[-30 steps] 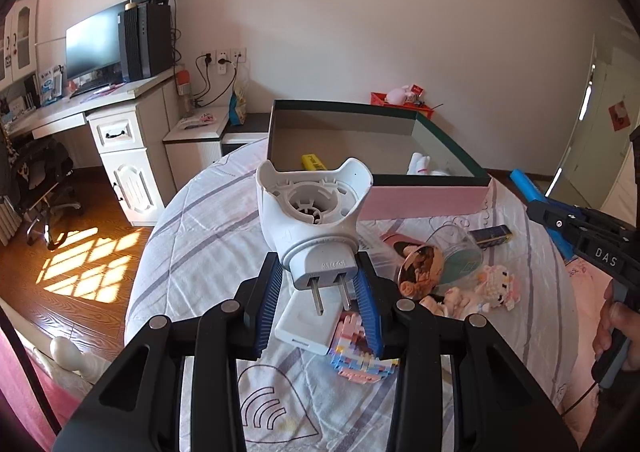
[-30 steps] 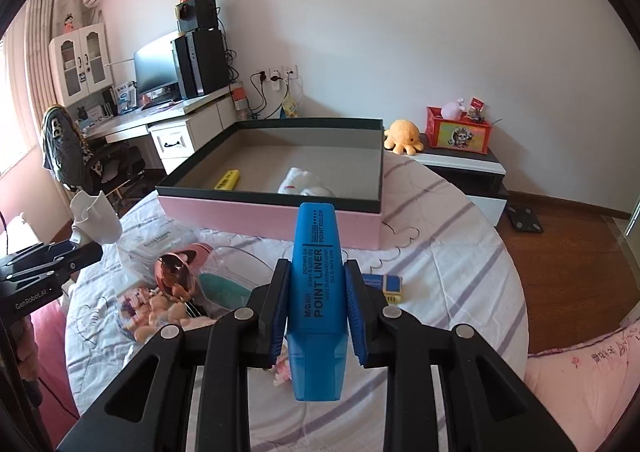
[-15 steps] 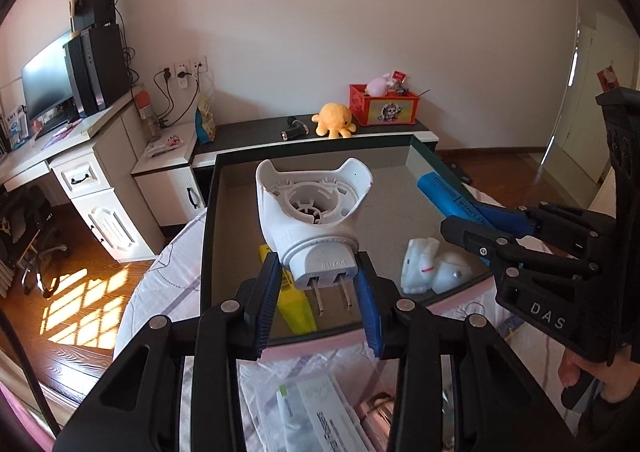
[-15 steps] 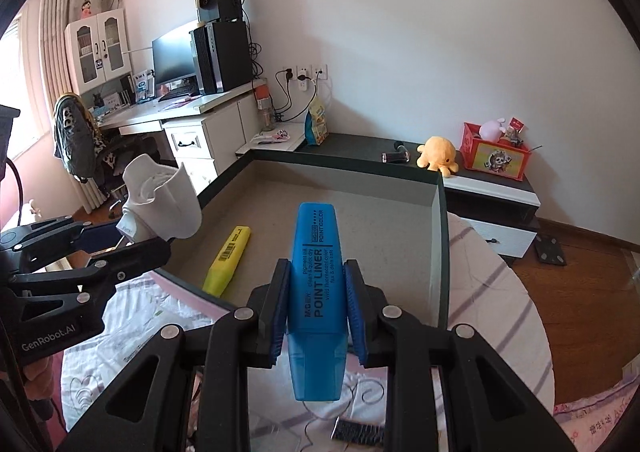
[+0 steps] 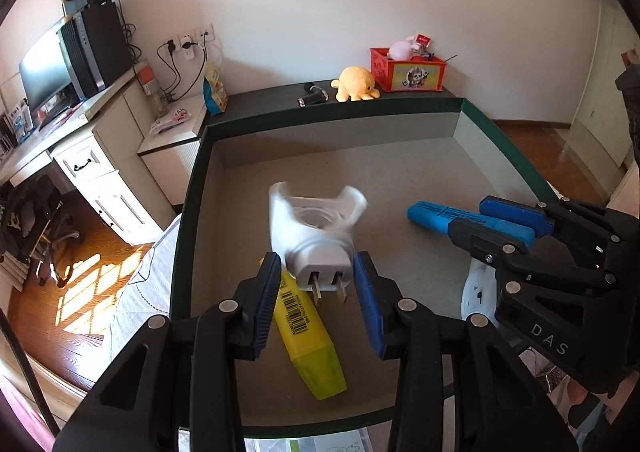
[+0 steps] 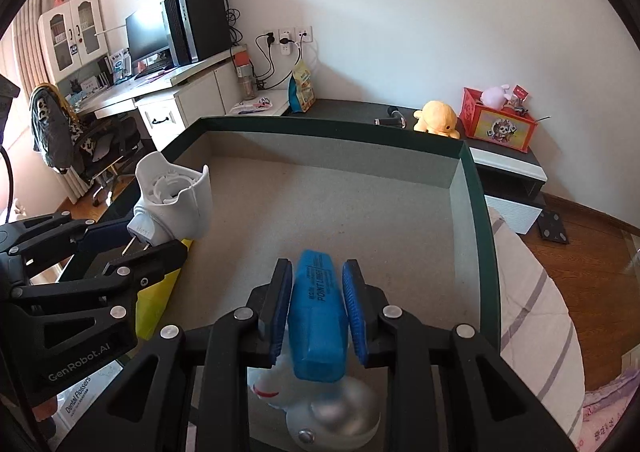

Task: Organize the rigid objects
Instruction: 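Lower both held items into the pink box and open both tools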

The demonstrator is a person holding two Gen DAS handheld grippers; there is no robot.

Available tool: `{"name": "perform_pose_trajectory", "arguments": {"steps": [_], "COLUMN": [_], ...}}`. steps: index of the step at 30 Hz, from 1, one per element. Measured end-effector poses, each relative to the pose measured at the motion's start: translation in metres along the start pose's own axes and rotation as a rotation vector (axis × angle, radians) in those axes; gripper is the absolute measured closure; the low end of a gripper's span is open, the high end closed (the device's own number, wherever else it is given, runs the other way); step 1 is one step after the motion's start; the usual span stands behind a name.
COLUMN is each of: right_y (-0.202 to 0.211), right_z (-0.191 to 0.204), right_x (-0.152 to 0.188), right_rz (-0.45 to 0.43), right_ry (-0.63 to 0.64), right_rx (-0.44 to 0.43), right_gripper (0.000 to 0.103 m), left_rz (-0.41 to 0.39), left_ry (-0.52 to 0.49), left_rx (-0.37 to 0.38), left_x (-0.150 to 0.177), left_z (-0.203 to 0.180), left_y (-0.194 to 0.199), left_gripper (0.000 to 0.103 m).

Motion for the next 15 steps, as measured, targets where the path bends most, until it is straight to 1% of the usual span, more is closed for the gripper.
{"name": "perform_pose_trajectory", "arguments": {"steps": [1, 2, 3, 4, 5, 6, 7, 8, 9, 11, 13, 15], "right_y": [0.001, 0.002, 0.005, 0.01, 0.015, 0.02, 0.027, 0.036, 0.046, 0.07, 0.096, 0.125], "right_z": [-0.001, -0.001, -0.001, -0.002, -0.001, -0.003, -0.003, -0.004, -0.002, 0.002, 0.009, 0.018], "right_x": [0.0, -0.001, -0.001, -0.002, -0.003, -0.005, -0.007, -0.008, -0.01, -0.013, -0.014, -0.014], "right_rz": [-0.003, -0.006, -0.01, -0.018, -0.027, -0.036, -0.048, -0.062, -0.081, -0.127, -0.167, -0.214], "right_ry": [-0.008, -0.012, -0.014, -0.017, -0.024, -0.034, -0.041, -0.042, -0.04, -0.04, -0.023, -0.003], "right_rx": [0.001, 0.003, 0.01, 0.022, 0.026, 0.032, 0.044, 0.062, 0.067, 0.065, 0.077, 0.093], "right_gripper": [0.061, 0.053, 0.05, 0.05, 0.046, 0.039, 0.034, 0.022, 0.02, 0.019, 0.014, 0.0], "left_rz": [-0.009, -0.024, -0.049, -0.074, -0.099, -0.122, -0.145, -0.169, -0.195, -0.241, -0.29, -0.338], "left_ry": [-0.002, -0.004, -0.004, 0.0, 0.01, 0.021, 0.03, 0.037, 0.04, 0.042, 0.041, 0.047], "left_rx": [0.007, 0.004, -0.008, -0.018, -0.026, -0.032, -0.038, -0.048, -0.061, -0.092, -0.098, -0.114], "left_x": [-0.001, -0.003, -0.005, -0.007, -0.01, -0.011, -0.012, -0.013, -0.014, -0.012, -0.008, -0.001], "left_z": [-0.001, -0.002, 0.0, 0.001, 0.005, 0.007, 0.01, 0.014, 0.016, 0.02, 0.022, 0.024], "left_y": [0.004, 0.009, 0.014, 0.022, 0.03, 0.039, 0.05, 0.06, 0.071, 0.097, 0.127, 0.157], "left_gripper": [0.049, 0.033, 0.023, 0.02, 0.013, 0.007, 0.005, 0.002, 0.001, 0.001, 0.0, 0.0]}}
Point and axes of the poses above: each gripper's, at about its wrist camera, not at the fingertips, and y roughly against the way its jaws point, z to its left, x to its underside, the point moved 6 cm from there along -y, roughly the way its jaws point, and after that the axes turned 11 degrees about -z, right-handed, at the moved point
